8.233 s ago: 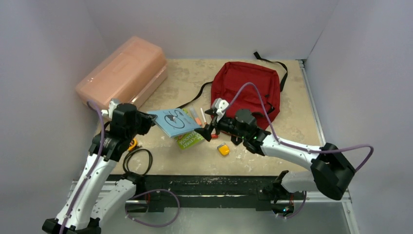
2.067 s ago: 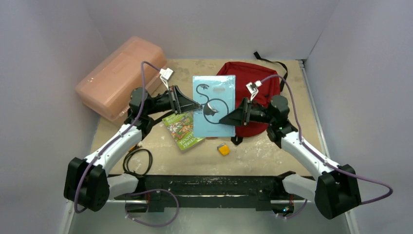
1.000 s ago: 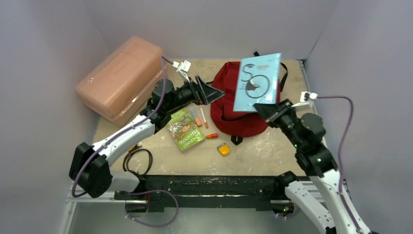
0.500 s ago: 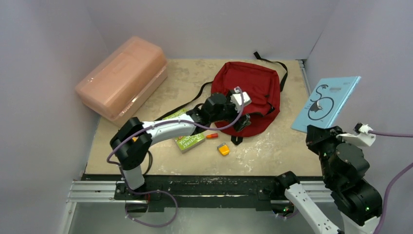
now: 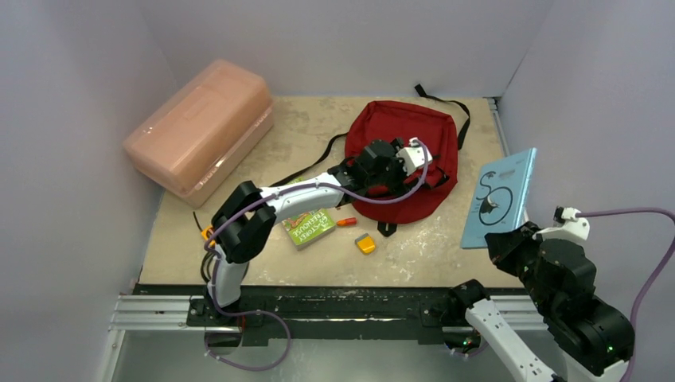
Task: Pack the student bag
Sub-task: Place the book in the student bag.
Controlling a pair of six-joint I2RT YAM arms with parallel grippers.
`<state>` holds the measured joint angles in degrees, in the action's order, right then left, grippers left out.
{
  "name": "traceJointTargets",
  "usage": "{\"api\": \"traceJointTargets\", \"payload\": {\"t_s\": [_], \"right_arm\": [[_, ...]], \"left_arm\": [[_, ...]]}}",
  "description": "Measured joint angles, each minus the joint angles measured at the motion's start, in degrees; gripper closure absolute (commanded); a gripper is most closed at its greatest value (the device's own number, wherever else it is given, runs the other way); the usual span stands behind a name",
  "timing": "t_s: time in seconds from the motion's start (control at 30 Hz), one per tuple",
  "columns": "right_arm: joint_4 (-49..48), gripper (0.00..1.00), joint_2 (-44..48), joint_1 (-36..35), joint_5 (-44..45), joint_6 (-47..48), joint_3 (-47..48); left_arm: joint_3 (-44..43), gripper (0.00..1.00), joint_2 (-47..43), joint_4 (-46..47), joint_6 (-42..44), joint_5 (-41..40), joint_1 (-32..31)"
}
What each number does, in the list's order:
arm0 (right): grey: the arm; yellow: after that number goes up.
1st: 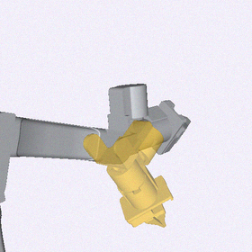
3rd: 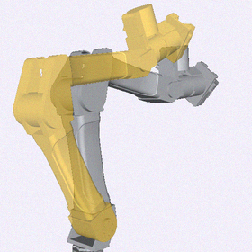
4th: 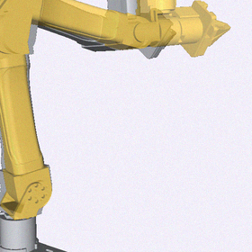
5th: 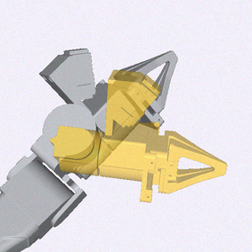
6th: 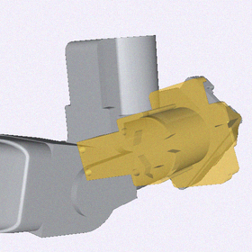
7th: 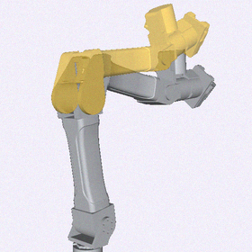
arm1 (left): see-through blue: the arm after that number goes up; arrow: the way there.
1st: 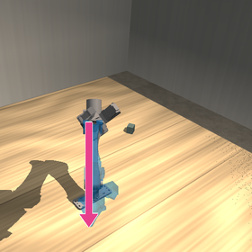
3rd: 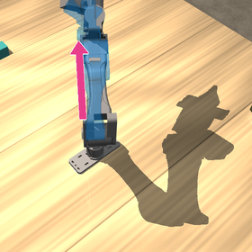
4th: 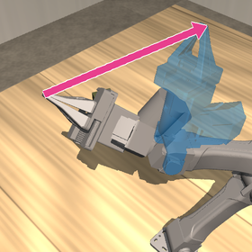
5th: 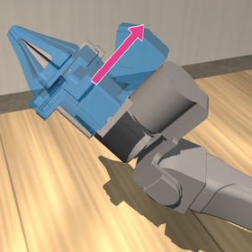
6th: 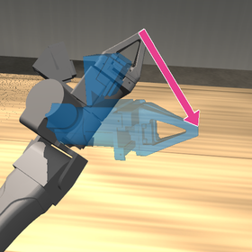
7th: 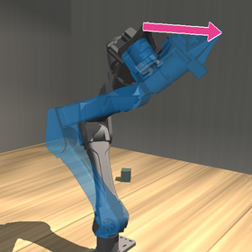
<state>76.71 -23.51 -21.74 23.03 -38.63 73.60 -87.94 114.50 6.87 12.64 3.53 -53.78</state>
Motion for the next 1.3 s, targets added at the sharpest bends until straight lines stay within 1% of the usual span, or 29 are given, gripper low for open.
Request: {"api": "traceJointTargets", "payload": {"t_s": [0.03,0.07,0.1,0.17,0.2,0.27,0.33,0.37,0.5,0.67,0.8,0.97,1.03,1.1,1.2,1.3], "right_arm": [[0.48,1.00,-0.07,0.00,-0.63,-0.04,0.00],[0.87,1.00,-0.17,0.00,-1.33,-0.15,0.09],[1.16,1.00,-0.37,0.00,-2.01,-0.22,0.15],[1.40,1.00,-0.83,0.02,-3.50,-0.35,0.17],[1.31,1.00,-1.09,0.02,-4.59,-0.37,0.02],[0.55,1.00,-1.27,0.02,-7.41,-0.81,-1.22],[-0.52,1.00,-1.25,0.02,-11.13,-1.31,-4.00],[-0.96,1.00,-1.25,0.02,-12.76,-1.46,-5.60],[-2.60,1.00,-1.25,0.00,-20.76,-2.08,-13.90],[-8.04,1.00,-1.53,0.00,-29.53,-7.34,-22.10],[-14.78,1.00,-4.98,0.00,-33.44,-12.11,-26.03],[-30.42,1.00,-11.52,0.13,-39.26,-20.61,-31.12],[-37.07,1.00,-13.07,0.68,-42.05,-24.30,-34.49],[-41.31,1.00,-13.18,1.38,-43.58,-27.65,-37.70],[-41.81,1.00,-12.26,2.97,-43.65,-30.88,-38.84],[-42.56,1.00,-11.76,6.21,-43.80,-31.39,-38.45]], "left_arm": [[0.00,0.17,0.00,-1.01,0.48,1.11,0.02],[0.00,0.23,0.00,-1.88,0.70,2.25,0.02],[0.00,0.33,0.04,-2.69,0.98,3.39,0.02],[-0.11,0.59,0.22,-3.96,1.36,4.39,0.02],[-0.52,0.68,0.57,-4.81,1.55,4.26,0.02],[-1.84,0.82,1.60,-5.99,1.64,2.84,-0.11],[-2.89,0.99,2.10,-6.73,1.92,0.68,-0.20],[-3.43,1.00,2.12,-7.32,2.12,-0.44,-0.20],[-7.85,1.00,2.10,-9.25,4.46,-5.33,-0.15],[-9.51,1.00,0.44,-10.01,5.20,-7.85,0.22],[-9.44,1.00,-1.88,-10.95,4.96,-7.30,0.57],[-9.05,1.00,-4.81,-11.39,5.03,-6.01,0.70],[-8.83,1.00,-5.51,-11.58,5.18,-5.27,0.90],[-8.79,1.00,-5.79,-12.17,5.33,-4.24,1.14],[-8.70,1.00,-5.88,-12.57,5.62,-2.64,1.46],[-8.68,1.00,-5.88,-12.61,5.99,-1.70,1.55]]}}
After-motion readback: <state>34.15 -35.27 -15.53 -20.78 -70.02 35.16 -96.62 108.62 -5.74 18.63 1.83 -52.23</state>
